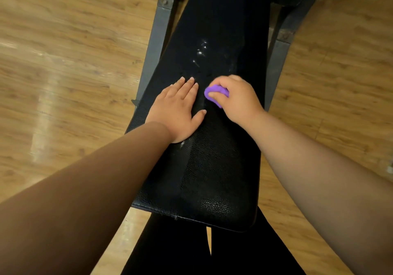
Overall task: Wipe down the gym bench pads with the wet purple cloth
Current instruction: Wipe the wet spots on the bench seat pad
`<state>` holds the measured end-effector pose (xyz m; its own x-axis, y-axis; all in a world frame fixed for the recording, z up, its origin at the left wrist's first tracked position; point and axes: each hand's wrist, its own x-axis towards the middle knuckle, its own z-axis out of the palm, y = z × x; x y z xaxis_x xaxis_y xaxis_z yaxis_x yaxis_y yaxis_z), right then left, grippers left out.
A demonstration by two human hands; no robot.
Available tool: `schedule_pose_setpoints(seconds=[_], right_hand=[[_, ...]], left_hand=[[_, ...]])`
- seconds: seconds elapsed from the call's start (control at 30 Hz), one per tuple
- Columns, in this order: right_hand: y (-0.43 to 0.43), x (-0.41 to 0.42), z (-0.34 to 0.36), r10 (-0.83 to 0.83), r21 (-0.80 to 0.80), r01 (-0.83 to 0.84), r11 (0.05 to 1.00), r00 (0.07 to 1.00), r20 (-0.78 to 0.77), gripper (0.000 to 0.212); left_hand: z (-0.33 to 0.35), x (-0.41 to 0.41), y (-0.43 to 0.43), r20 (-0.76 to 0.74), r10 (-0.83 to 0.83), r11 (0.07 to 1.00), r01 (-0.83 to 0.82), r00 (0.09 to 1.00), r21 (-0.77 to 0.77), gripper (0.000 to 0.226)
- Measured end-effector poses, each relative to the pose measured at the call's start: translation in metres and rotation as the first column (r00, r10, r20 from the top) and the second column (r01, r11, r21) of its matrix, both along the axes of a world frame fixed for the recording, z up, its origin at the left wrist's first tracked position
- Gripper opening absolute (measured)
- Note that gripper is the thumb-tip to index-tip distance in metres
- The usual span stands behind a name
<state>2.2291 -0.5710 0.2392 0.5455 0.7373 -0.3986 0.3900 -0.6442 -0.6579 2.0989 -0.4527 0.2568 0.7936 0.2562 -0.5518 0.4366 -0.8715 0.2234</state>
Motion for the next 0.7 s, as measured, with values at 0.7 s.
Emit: schedule_pose_setpoints(seconds=[0.7], right_hand=[[-0.038, -0.015, 0.013, -0.050, 0.036, 0.050, 0.998, 0.999, 0.006, 0.014]], left_hand=[[-0.003, -0.001, 0.002, 0.018, 0.000, 1.000, 0.000, 1.000, -0.001, 0.072]])
